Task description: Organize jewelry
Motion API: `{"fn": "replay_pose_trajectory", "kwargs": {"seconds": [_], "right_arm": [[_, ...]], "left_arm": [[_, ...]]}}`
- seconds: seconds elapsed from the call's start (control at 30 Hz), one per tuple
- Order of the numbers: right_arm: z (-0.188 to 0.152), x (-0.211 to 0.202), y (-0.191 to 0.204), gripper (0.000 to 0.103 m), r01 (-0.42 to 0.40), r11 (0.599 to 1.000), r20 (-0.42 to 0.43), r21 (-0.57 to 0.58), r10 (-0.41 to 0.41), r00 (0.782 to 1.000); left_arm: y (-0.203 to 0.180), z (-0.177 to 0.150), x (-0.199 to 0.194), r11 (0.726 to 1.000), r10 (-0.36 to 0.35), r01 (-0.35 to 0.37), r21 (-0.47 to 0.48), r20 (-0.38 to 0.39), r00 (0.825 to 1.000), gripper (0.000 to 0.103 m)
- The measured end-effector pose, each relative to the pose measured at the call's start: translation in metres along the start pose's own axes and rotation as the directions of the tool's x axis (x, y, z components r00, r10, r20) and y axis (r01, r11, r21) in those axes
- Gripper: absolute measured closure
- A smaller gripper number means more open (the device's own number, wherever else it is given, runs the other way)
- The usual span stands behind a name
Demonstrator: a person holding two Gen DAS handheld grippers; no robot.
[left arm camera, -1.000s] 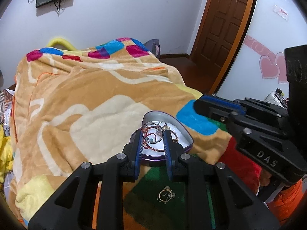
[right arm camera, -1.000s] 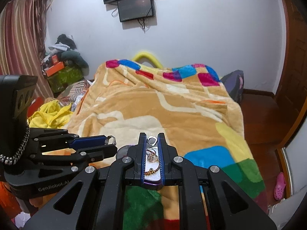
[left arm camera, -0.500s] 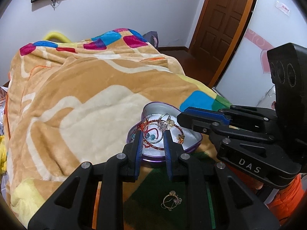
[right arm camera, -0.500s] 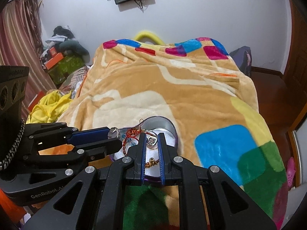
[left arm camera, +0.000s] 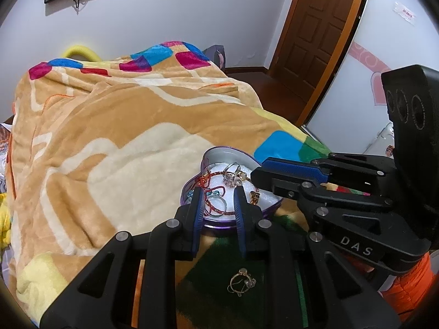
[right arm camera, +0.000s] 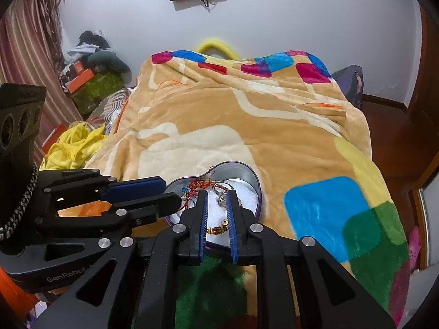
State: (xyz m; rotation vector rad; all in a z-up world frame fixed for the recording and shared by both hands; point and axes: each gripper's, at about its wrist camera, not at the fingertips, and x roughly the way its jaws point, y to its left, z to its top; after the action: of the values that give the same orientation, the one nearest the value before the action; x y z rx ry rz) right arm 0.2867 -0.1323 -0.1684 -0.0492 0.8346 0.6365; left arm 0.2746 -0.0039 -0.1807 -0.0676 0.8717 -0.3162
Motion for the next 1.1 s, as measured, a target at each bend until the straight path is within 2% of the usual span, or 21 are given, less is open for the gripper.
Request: {"fn": "replay_pose_trajectory", "kwargs": {"seconds": [0.13,0.4,0.63,0.9,1.1], "right_arm": [[0.000,-0.009,0.001,0.087,0.014,1.000,0.011,0.001,-0.014,1.000],[-0.004,-0.035,0.006,0.073,0.046,0.999,0.054,-0.005,-0.046,0.997],[-0.013,-0.045,0.011,0.073,0.059,0.998,0.053,-0.007,-0.059,0.997],[-0.031,-0.042,0.007,0.073,0.058,0.998,0.017,0.010,-0.059,0.998],[-0.044,-0.039,0.002,0.073,0.055,0.998,-0.014,0.026,-0.055,0.998]], "left_arm": [[-0.001,0.001,-0.012,1.000,0.009,-0.009,-0.002,0.014,1.000,0.082],[-0.006,-0.007,-0.034,0.999,0.030,-0.030,0.019,0.019,0.999,0.079],[-0.010,-0.025,-0.037,0.999,0.028,-0.027,0.021,-0.015,0.999,0.079],[-0.014,-0.053,-0.015,1.000,-0.007,0.007,-0.006,-0.125,0.992,0.079],[-0.015,-0.055,-0.002,1.000,-0.018,0.015,-0.023,-0.133,0.991,0.079]]}}
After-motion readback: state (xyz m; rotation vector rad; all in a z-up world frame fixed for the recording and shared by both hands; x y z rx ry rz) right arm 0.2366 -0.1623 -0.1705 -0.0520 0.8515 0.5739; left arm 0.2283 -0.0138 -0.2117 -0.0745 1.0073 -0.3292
